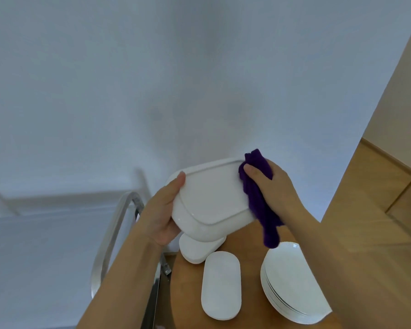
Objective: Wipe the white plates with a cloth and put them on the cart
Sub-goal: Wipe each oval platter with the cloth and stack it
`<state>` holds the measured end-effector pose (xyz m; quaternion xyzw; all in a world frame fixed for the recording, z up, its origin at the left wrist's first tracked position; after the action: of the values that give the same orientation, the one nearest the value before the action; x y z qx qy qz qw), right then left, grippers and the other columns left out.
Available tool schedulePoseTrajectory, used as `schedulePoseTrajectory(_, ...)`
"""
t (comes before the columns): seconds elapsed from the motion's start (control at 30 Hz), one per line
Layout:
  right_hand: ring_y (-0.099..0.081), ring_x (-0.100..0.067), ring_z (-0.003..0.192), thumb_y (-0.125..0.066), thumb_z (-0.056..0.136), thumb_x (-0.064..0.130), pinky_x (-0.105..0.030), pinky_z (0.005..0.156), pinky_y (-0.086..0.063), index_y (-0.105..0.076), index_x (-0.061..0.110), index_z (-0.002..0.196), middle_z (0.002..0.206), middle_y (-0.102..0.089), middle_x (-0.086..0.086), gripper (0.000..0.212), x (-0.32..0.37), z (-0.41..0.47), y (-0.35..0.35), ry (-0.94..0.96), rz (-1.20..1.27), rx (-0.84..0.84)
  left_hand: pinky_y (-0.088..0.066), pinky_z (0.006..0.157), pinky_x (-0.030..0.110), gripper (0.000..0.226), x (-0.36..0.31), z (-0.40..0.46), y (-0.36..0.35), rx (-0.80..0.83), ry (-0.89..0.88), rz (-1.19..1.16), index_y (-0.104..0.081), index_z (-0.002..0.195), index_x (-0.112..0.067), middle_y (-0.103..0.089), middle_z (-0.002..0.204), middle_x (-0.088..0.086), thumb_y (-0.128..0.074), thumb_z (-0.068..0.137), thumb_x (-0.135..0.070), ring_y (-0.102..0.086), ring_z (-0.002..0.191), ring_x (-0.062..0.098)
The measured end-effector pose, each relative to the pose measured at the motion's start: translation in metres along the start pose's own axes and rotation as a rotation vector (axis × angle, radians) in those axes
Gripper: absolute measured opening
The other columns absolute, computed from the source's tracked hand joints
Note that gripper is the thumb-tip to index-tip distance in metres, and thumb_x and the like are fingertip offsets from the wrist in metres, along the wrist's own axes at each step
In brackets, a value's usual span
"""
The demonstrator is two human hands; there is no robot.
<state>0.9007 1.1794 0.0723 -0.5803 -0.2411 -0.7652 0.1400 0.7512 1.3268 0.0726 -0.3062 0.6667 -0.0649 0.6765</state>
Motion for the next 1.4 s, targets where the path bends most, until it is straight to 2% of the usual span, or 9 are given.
schedulePoseTrajectory(0.17, -0.045, -0.020, 0.124, -0.042, 0.080, 0.060, -0.047, 0.100, -0.039, -0.048, 0.030, 0.128, 0.133, -0.050, 0.004, 0.058, -0.010, -0.018, -0.030, -0.023, -0.216, -0.130, -0.059, 0.072, 0.031, 0.050, 0.024, 0.004, -0.018, -0.158, -0.048, 0.092, -0.064, 0.110, -0.014, -0.073, 0.106, 0.010, -0.055, 0.074, -0.048, -0.070, 0.096, 0.023)
schedulePoseTrajectory(0.37, -0.033, -0.012, 0.135, -0.034, 0.079, 0.061, -0.047, 0.110, -0.029, -0.035, 0.041, 0.138, 0.145, -0.038, 0.013, 0.062, -0.003, -0.055, -0.073, -0.010, -0.106, -0.131, -0.056, 0.059, 0.023, 0.051, 0.051, 0.001, -0.027, -0.246, -0.061, 0.225, -0.066, 0.107, -0.023, -0.076, 0.090, 0.001, -0.046, 0.083, -0.062, -0.073, 0.083, 0.015)
schedulePoseTrajectory(0.63, -0.051, -0.009, 0.119, -0.050, 0.080, 0.048, -0.032, 0.097, -0.047, -0.041, 0.030, 0.136, 0.131, -0.052, 0.007, 0.059, -0.012, -0.086, -0.089, 0.025, 0.309, 0.008, -0.059, 0.067, 0.037, 0.051, 0.059, -0.010, -0.021, -0.376, -0.094, 0.210, -0.071, 0.081, -0.033, -0.076, 0.081, 0.000, -0.047, 0.062, -0.074, -0.073, 0.078, 0.022)
schedulePoseTrajectory(0.73, -0.054, -0.007, 0.113, -0.048, 0.082, 0.046, -0.011, 0.084, -0.046, -0.041, 0.041, 0.127, 0.127, -0.053, 0.004, 0.045, -0.021, -0.072, -0.076, -0.066, 0.358, -0.075, -0.059, 0.066, 0.033, 0.057, 0.063, -0.015, -0.020, -0.371, -0.104, 0.160, -0.067, 0.097, -0.034, -0.076, 0.089, -0.001, -0.052, 0.058, -0.073, -0.072, 0.084, 0.018)
schedulePoseTrajectory(0.83, -0.044, -0.015, 0.127, -0.050, 0.088, 0.050, -0.029, 0.104, -0.039, -0.032, 0.040, 0.138, 0.142, -0.041, 0.004, 0.053, -0.032, -0.049, -0.062, -0.164, 0.297, -0.105, -0.057, 0.066, 0.023, 0.057, 0.064, -0.022, -0.014, -0.305, -0.120, 0.068, -0.072, 0.100, -0.030, -0.075, 0.099, 0.001, -0.060, 0.058, -0.067, -0.071, 0.092, 0.017)
schedulePoseTrajectory(0.97, -0.067, -0.017, 0.090, -0.065, 0.084, 0.039, -0.023, 0.063, -0.054, -0.050, 0.025, 0.124, 0.109, -0.065, 0.000, 0.045, -0.035, -0.020, -0.040, -0.280, 0.427, -0.119, -0.058, 0.070, 0.028, 0.054, 0.072, -0.031, 0.008, -0.233, -0.033, -0.112, -0.067, 0.110, -0.022, -0.072, 0.109, 0.006, -0.065, 0.065, -0.053, -0.069, 0.099, 0.021)
schedulePoseTrajectory(1.1, -0.067, -0.020, 0.087, -0.078, 0.071, 0.032, -0.028, 0.062, -0.054, -0.052, 0.019, 0.122, 0.105, -0.066, -0.002, 0.058, -0.042, -0.012, -0.032, -0.420, 0.520, -0.180, -0.058, 0.076, 0.037, 0.052, 0.073, -0.031, 0.027, -0.193, 0.137, -0.238, -0.063, 0.123, -0.016, -0.066, 0.122, 0.011, -0.055, 0.080, -0.042, -0.065, 0.110, 0.027)
schedulePoseTrajectory(1.27, -0.057, 0.000, 0.096, -0.079, 0.070, 0.020, -0.010, 0.062, -0.049, -0.045, 0.045, 0.114, 0.104, -0.056, 0.028, 0.061, -0.030, -0.024, -0.039, -0.106, 0.316, -0.333, -0.048, 0.089, 0.052, 0.074, 0.087, -0.029, 0.048, -0.547, 0.383, -0.022, -0.031, 0.147, -0.015, -0.043, 0.143, 0.023, -0.062, 0.085, -0.042, -0.048, 0.125, 0.041)
schedulePoseTrajectory(1.4, -0.047, 0.014, 0.104, -0.077, 0.072, 0.021, -0.002, 0.075, -0.044, -0.036, 0.056, 0.123, 0.111, -0.046, 0.038, 0.074, -0.011, -0.051, -0.063, 0.290, -0.045, -0.126, -0.043, 0.085, 0.061, 0.118, 0.080, -0.024, 0.035, -0.444, 0.498, -0.219, -0.017, 0.149, -0.004, -0.027, 0.149, 0.031, -0.062, 0.062, -0.069, -0.039, 0.129, 0.051)
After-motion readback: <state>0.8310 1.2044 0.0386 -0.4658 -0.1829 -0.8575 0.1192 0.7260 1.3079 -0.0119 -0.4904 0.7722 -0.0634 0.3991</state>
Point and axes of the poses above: each hand's wrist, its own z-axis towards the middle knuckle, its own y-axis out of the back of the hand, x = y × z, the point moved 3 cm from there along z, towards the middle knuckle
